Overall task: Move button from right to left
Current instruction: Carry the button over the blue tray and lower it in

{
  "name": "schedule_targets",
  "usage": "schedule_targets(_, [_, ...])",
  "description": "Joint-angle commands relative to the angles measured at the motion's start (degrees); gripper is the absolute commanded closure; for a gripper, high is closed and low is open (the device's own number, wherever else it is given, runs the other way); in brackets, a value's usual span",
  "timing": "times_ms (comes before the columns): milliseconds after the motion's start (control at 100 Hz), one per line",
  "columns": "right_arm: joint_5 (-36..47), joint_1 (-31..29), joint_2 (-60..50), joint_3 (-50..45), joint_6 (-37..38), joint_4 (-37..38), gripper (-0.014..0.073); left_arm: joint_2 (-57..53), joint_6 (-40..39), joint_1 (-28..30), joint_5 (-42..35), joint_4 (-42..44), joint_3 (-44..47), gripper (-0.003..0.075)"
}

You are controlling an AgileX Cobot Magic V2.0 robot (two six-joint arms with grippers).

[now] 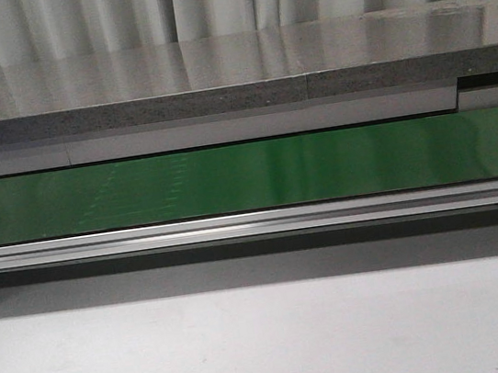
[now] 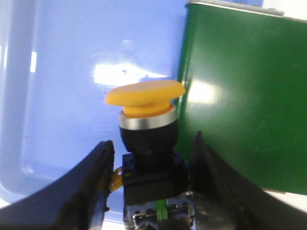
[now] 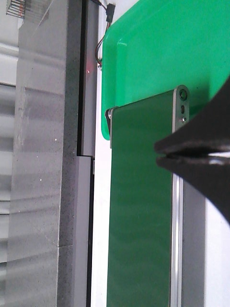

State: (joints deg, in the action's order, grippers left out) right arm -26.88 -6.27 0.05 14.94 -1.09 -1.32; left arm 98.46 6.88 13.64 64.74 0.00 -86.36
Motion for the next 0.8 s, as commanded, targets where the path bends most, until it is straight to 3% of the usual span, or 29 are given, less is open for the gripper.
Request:
schedule_targets(0, [4.99, 0.17, 0.66, 1.31, -0.06, 0.57, 0.0661, -2.98, 3.91, 2.28, -1.28, 0.00, -1.55, 0.0499])
schedule_targets(260, [4.99, 0.17, 0.66, 1.31, -0.06, 0.57, 0.0661, 0.72, 6.53, 6.39, -4.12, 0.00, -1.55, 0.0499])
schedule_targets(490, [4.99, 0.17, 0.66, 1.31, -0.06, 0.57, 0.0661, 5.67, 12.42, 6.72, -7.17, 0.00, -1.55, 0.0499])
schedule_targets(790, [4.99, 0.17, 0.66, 1.31, -0.06, 0.57, 0.0661, 10.38, 12.54, 6.62, -8.55, -0.40, -1.55, 0.0499])
